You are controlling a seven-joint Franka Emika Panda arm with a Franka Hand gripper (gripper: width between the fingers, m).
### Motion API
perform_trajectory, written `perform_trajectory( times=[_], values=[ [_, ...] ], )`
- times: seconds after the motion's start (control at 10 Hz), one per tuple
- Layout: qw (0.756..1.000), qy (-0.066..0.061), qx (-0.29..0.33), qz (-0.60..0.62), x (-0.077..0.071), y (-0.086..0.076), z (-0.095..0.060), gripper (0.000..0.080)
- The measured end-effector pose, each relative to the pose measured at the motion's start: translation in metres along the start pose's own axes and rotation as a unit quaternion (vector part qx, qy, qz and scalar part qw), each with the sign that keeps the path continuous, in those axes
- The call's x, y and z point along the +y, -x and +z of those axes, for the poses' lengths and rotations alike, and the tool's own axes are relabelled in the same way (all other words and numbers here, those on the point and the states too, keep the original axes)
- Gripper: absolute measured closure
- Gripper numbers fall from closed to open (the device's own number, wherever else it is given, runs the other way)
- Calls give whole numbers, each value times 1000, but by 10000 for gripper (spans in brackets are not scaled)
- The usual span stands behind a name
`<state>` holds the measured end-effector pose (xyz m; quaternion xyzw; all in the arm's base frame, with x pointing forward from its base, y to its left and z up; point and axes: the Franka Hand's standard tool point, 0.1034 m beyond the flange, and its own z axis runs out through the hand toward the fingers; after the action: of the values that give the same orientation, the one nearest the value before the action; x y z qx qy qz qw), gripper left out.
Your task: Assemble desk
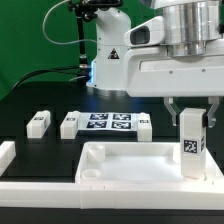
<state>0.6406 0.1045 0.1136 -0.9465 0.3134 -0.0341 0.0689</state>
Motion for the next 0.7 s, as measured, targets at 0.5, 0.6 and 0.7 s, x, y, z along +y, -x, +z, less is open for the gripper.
perform_trajectory(
  times=[0.5,0.6,0.7],
  values=[
    [978,-7,-20,206,0,3,1,505],
    [983,-7,-21,182,0,3,1,505],
    [989,-4,-20,147,0,4,1,505]
  ],
)
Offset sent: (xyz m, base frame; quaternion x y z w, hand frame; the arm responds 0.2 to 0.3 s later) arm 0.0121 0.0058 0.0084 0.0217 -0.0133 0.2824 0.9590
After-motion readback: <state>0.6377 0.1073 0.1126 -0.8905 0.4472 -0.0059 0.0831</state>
